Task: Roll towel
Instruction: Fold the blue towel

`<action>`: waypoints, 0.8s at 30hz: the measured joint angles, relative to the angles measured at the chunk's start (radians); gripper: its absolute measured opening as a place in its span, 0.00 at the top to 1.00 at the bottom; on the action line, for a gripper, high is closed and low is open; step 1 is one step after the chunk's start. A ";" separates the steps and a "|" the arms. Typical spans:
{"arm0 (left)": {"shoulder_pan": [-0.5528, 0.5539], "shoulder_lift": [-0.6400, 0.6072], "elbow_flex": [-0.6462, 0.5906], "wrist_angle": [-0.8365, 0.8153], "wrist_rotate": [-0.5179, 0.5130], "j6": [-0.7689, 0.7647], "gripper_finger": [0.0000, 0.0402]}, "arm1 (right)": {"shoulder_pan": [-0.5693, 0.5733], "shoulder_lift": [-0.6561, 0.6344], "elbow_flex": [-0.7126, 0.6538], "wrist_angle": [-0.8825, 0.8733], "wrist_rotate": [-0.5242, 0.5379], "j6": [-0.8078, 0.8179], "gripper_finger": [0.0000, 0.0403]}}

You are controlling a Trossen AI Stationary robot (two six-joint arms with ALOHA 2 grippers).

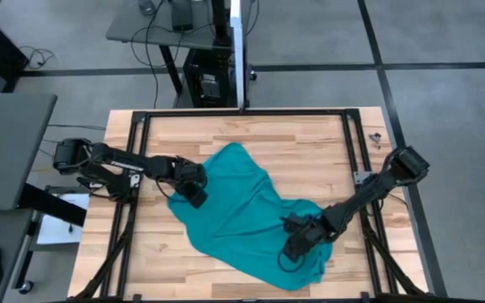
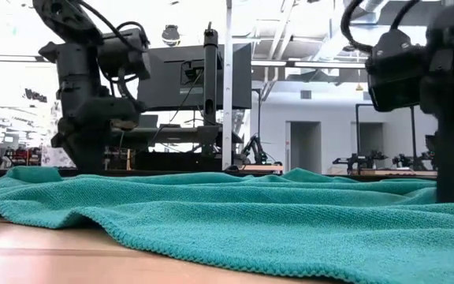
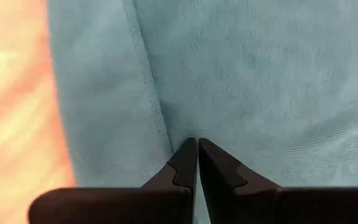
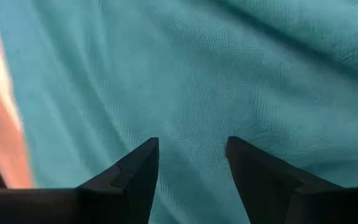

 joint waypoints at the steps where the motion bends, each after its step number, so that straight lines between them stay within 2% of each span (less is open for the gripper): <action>1: 0.009 -0.006 0.001 -0.029 -0.002 0.025 1.00 | 0.011 0.014 0.000 0.001 0.007 0.026 0.55; 3: 0.032 -0.014 0.002 -0.091 -0.017 0.075 1.00 | 0.034 0.030 0.001 0.007 0.023 0.075 0.56; 8: 0.119 -0.022 0.003 -0.274 -0.168 0.185 1.00 | 0.079 0.038 0.001 0.027 0.014 0.121 0.58; 10: 0.151 -0.033 0.008 -0.325 -0.194 0.189 1.00 | 0.086 0.034 -0.001 0.028 0.005 0.122 0.59; 17: 0.168 -0.129 0.105 -0.313 -0.271 0.202 1.00 | 0.060 0.006 -0.004 0.020 -0.030 0.085 0.63; 20: 0.153 -0.179 0.141 -0.298 -0.225 0.170 1.00 | 0.031 -0.022 -0.002 0.001 -0.039 0.019 0.65; 24: 0.088 -0.209 0.103 -0.125 0.004 0.061 1.00 | -0.021 -0.065 -0.003 -0.023 -0.032 -0.065 0.65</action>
